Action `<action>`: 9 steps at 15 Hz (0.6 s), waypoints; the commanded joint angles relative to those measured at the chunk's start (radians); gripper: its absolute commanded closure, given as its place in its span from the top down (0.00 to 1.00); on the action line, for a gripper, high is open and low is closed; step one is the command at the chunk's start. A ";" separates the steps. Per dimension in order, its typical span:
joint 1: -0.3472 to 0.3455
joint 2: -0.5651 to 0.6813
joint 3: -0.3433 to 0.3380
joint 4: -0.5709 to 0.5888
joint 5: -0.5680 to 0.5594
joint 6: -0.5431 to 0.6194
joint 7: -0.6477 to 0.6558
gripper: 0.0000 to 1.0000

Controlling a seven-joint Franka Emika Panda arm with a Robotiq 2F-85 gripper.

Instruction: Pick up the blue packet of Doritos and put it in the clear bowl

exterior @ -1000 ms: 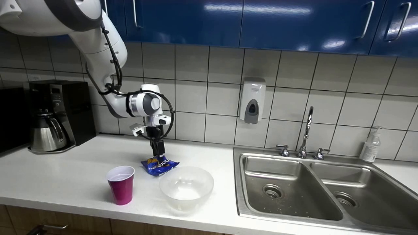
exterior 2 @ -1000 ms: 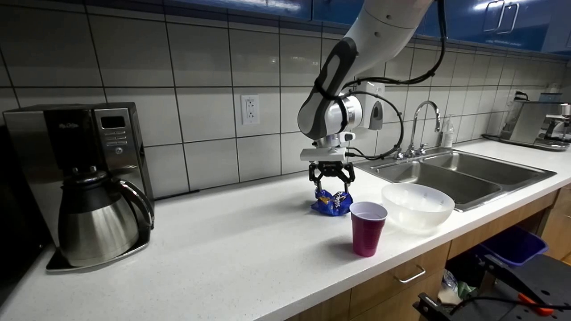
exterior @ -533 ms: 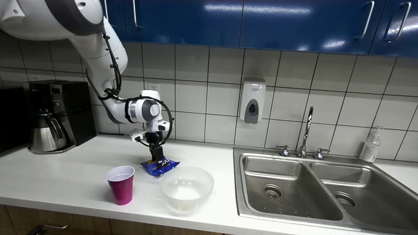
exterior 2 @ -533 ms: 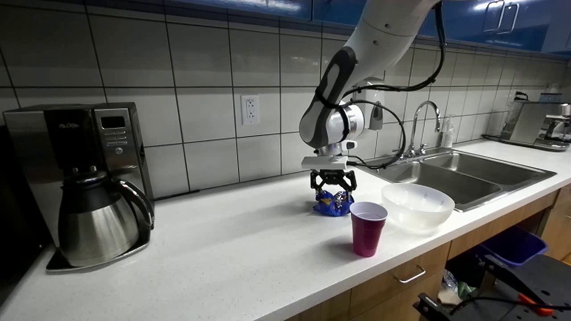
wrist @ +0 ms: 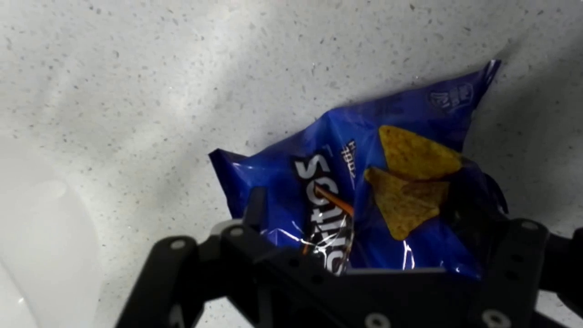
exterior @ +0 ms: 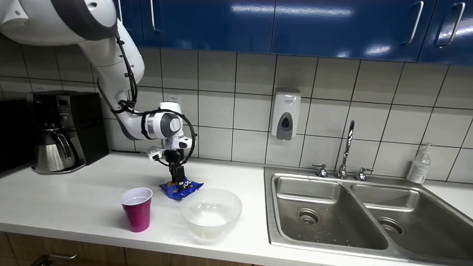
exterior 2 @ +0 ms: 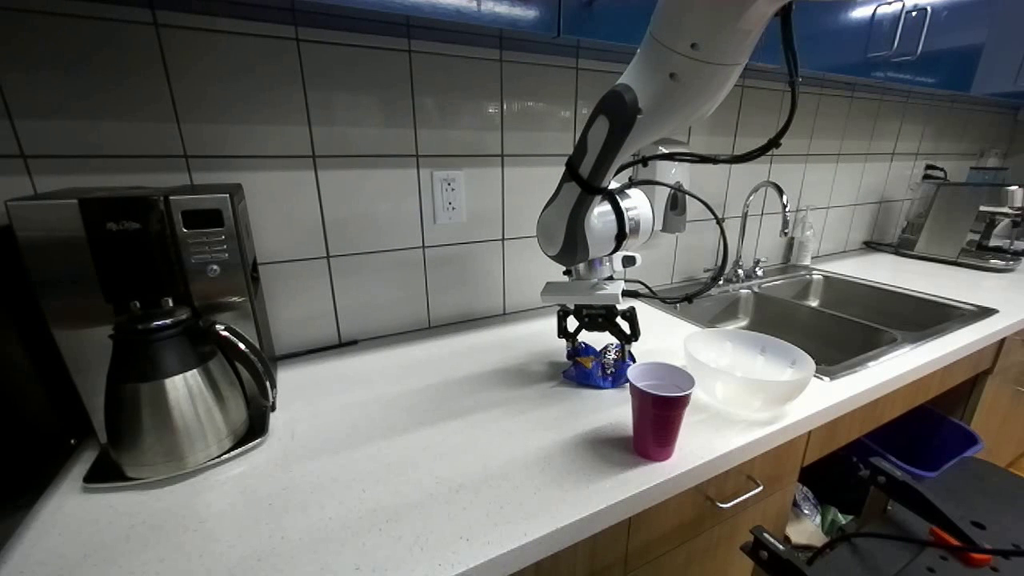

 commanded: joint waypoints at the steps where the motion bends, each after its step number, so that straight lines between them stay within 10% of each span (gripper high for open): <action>1: 0.006 0.002 -0.007 0.003 0.008 -0.002 -0.006 1.00; 9: 0.002 0.010 -0.024 0.015 0.003 0.023 -0.006 1.00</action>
